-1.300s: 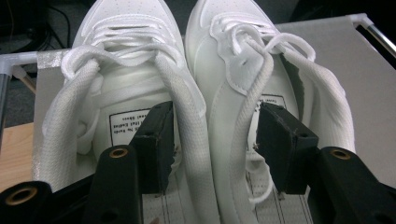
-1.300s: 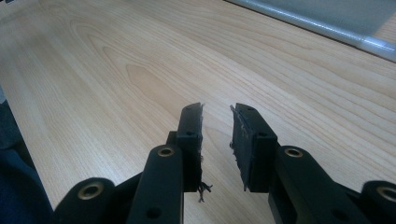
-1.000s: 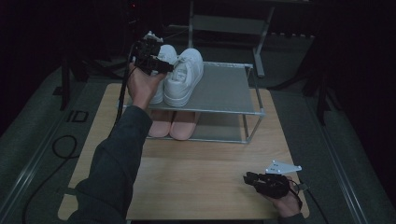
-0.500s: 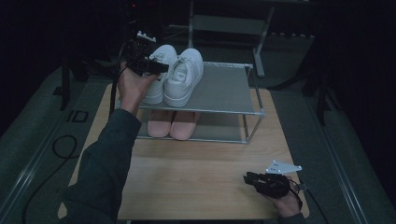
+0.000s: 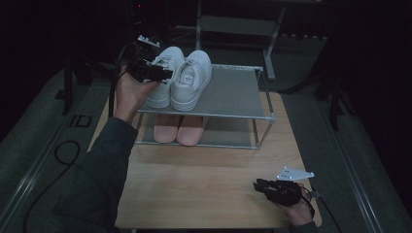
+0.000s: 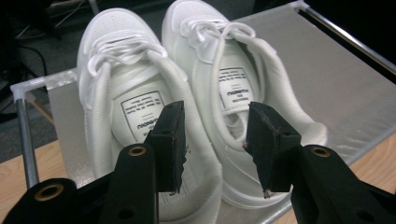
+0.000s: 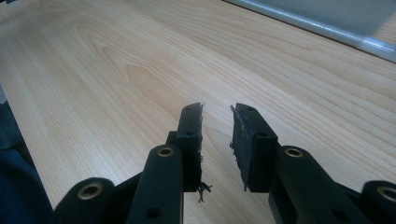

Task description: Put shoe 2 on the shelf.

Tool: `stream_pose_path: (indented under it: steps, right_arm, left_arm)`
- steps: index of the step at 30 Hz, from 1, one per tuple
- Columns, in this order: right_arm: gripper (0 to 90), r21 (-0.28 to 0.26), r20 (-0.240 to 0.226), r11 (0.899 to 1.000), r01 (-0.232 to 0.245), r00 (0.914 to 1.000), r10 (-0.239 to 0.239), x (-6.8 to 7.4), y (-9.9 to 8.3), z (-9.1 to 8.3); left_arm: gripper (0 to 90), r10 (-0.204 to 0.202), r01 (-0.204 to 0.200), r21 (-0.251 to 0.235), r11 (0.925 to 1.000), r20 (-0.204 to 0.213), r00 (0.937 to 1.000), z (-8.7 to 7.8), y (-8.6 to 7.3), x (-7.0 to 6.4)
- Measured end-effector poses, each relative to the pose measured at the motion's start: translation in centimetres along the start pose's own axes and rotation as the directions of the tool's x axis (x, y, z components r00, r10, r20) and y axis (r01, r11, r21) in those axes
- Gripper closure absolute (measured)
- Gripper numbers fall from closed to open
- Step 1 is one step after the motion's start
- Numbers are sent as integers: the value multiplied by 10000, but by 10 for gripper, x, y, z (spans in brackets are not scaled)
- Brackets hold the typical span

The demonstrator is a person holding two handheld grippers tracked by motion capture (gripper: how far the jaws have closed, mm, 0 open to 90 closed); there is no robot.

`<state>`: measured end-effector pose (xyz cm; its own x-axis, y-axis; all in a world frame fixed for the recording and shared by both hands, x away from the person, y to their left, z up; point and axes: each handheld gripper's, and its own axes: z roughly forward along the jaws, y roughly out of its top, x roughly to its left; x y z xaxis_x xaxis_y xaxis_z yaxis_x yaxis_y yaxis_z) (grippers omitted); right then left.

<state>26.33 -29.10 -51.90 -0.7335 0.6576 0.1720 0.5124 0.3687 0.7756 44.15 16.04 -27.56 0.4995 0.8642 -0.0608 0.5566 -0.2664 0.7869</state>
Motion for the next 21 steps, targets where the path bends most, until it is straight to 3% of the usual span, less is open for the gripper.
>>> stream_pose_path:
  steps: [11,21]
  right_arm:
    - [721,22,-4,10000,-25,10000,25,-1,0,-1]
    - [722,37,-18,10000,-21,10000,21,-1,0,0]
  left_arm:
    - [610,228,-235,164,9996,416,9989,-9,-2,-4]
    - [614,735,-756,214,9969,851,9937,-21,-5,-10]
